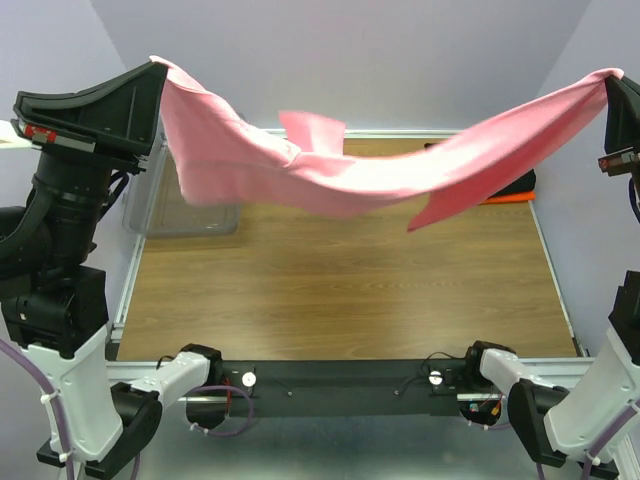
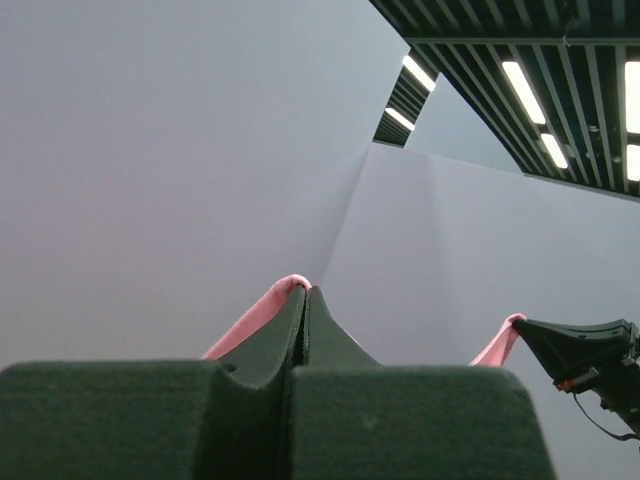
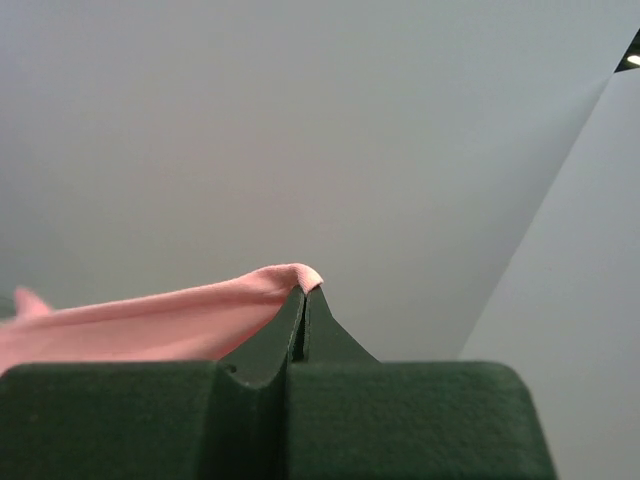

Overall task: Fold and stack the t-shirts
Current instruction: Fold the tshirt

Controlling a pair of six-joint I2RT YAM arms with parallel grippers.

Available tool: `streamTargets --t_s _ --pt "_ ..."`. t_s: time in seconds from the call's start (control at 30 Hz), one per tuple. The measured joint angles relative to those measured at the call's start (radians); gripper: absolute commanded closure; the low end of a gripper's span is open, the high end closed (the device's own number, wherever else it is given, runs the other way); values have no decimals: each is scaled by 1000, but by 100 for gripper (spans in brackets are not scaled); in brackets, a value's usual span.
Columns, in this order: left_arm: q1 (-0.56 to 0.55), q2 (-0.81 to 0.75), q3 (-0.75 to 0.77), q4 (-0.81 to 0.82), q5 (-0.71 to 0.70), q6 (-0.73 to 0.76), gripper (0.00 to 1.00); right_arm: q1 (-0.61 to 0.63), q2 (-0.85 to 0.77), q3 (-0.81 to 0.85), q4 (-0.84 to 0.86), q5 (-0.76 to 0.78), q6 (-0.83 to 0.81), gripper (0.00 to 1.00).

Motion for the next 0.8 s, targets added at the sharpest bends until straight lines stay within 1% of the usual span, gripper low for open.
streamTargets --t_s 0.2,0.37,0.5,0.63,0.8 --pt "0 4 5 -41 -4 26 100 0 1 35 -2 4 0 99" --pt "0 -36 2 -52 -10 29 100 0 -6 58 -1 16 0 99" --pt "0 -88 -7 -36 -12 28 100 0 -7 75 -2 20 0 99" --pt "0 -134 -16 14 -12 21 100 0 -9 97 -2 20 0 99" --pt "0 -155 -35 51 -10 0 100 0 -19 135 -4 20 5 99"
